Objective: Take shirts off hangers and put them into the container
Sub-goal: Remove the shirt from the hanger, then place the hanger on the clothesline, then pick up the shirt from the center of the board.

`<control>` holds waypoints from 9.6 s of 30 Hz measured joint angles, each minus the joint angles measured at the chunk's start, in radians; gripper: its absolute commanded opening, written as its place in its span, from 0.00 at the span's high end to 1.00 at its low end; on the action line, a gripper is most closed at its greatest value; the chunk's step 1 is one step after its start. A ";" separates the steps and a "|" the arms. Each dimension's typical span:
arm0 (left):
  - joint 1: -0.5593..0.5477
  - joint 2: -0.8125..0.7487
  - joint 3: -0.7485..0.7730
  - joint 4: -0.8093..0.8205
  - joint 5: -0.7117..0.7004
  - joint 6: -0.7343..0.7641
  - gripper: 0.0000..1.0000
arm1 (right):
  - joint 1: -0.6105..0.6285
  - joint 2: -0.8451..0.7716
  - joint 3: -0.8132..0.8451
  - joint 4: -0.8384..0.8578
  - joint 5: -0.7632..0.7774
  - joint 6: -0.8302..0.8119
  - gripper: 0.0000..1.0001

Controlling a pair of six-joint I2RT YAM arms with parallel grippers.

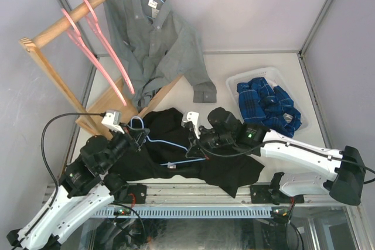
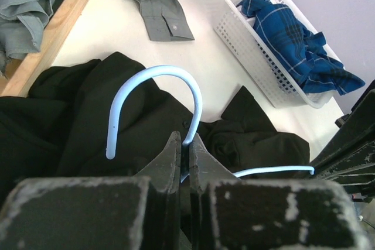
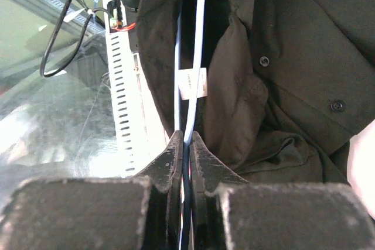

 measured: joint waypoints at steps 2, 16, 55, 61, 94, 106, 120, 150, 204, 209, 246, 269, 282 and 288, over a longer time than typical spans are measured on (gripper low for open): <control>0.000 -0.010 0.000 -0.001 -0.011 0.001 0.71 | 0.003 0.006 0.015 -0.010 -0.007 0.000 1.00; 0.001 0.098 0.000 -0.132 -0.085 -0.019 0.24 | -0.027 0.031 0.019 -0.041 0.145 0.056 1.00; 0.001 0.138 -0.096 -0.264 -0.352 -0.304 1.00 | -0.127 -0.333 -0.011 -0.252 0.126 -0.060 1.00; 0.001 0.119 -0.096 -0.311 -0.400 -0.333 1.00 | -0.157 -0.590 -0.078 -0.256 0.137 -0.110 1.00; 0.001 0.082 0.058 -0.303 -0.259 -0.108 0.04 | -0.181 -0.425 -0.147 0.243 0.407 0.167 1.00; 0.001 -0.059 0.068 -0.318 -0.356 -0.029 0.00 | -0.214 -0.221 0.043 0.270 0.429 0.199 1.00; 0.001 -0.034 0.088 -0.351 -0.487 -0.020 0.00 | -0.219 0.006 0.298 0.212 0.281 0.143 1.00; 0.010 -0.014 0.088 -0.359 -0.501 -0.019 0.00 | -0.103 0.649 1.168 -0.018 0.393 0.100 1.00; 0.034 0.027 0.088 -0.351 -0.486 -0.010 0.00 | -0.128 0.415 0.765 0.123 0.493 0.021 0.31; 0.036 0.027 0.088 -0.351 -0.485 -0.009 0.00 | -0.169 0.225 0.413 0.241 0.540 0.068 0.28; 0.063 0.031 0.088 -0.337 -0.466 0.000 0.00 | 0.219 0.640 -0.016 0.546 0.659 0.042 0.30; 0.067 0.048 0.088 -0.336 -0.462 0.000 0.00 | 0.295 -0.196 -0.252 0.937 0.895 -0.303 1.00; 0.078 0.048 0.087 -0.331 -0.450 0.007 0.00 | -0.020 -0.396 -0.312 0.179 0.824 0.374 0.79; 0.079 0.066 0.084 -0.314 -0.423 0.008 0.00 | -0.085 -0.249 -0.353 0.096 0.662 0.471 0.42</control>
